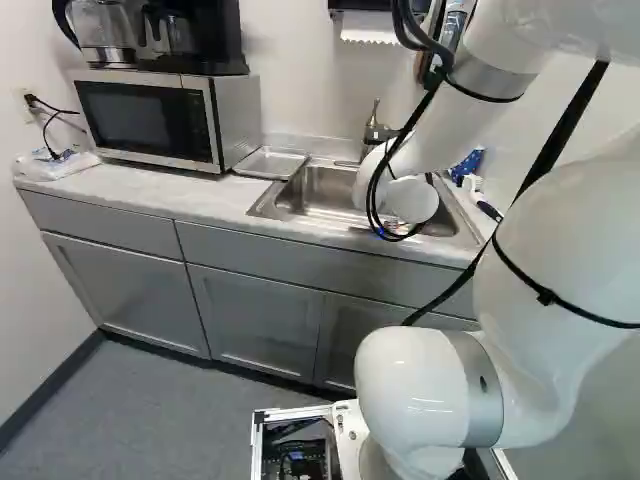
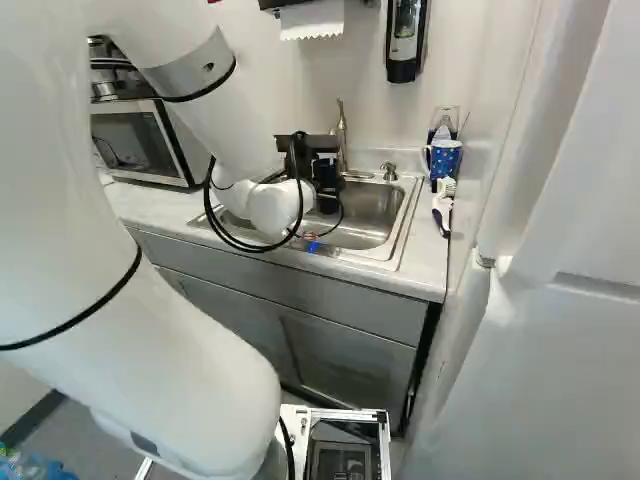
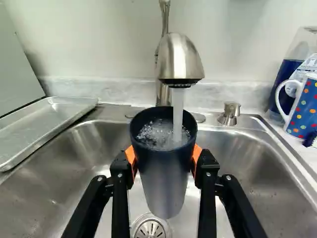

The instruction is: Rinse the cup and place it in the tray

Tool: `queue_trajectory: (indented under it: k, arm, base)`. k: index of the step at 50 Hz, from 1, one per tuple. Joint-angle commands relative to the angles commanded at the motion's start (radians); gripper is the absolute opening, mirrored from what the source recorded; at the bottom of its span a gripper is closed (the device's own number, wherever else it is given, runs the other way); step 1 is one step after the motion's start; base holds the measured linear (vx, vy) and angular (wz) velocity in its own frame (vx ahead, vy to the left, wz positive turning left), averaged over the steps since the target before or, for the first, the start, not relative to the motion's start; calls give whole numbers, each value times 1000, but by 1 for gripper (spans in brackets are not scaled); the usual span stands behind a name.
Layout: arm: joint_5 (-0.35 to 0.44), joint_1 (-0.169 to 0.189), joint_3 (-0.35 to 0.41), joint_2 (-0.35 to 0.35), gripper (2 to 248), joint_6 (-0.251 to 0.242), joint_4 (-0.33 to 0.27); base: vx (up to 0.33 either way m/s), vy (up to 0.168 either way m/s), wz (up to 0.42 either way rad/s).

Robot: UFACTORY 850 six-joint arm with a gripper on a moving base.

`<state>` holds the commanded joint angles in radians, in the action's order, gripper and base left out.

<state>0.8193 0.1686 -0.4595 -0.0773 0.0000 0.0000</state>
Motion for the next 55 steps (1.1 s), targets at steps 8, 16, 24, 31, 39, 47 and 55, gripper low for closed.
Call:
queue_trajectory:
  k: [8, 16, 24, 31, 39, 47, 55]
  arm:
    - [0, -18, 5, -5, 124, 0, 0]
    - [0, -44, 8, -8, 124, 0, 0]
    - [0, -71, 9, -9, 124, 0, 0]
    - [0, -95, 11, -11, 124, 0, 0]
    - [0, -122, 13, -18, 124, 0, 0]
    - [0, -149, 12, -34, 124, 0, 0]
    - [0, -175, 6, -46, 124, 0, 0]
  base:
    - [0, 0, 0]
    - [0, 0, 0]
    - [0, 0, 0]
    - [0, 0, 0]
    - [0, 0, 0]
    - [0, 0, 0]
    - [0, 0, 0]
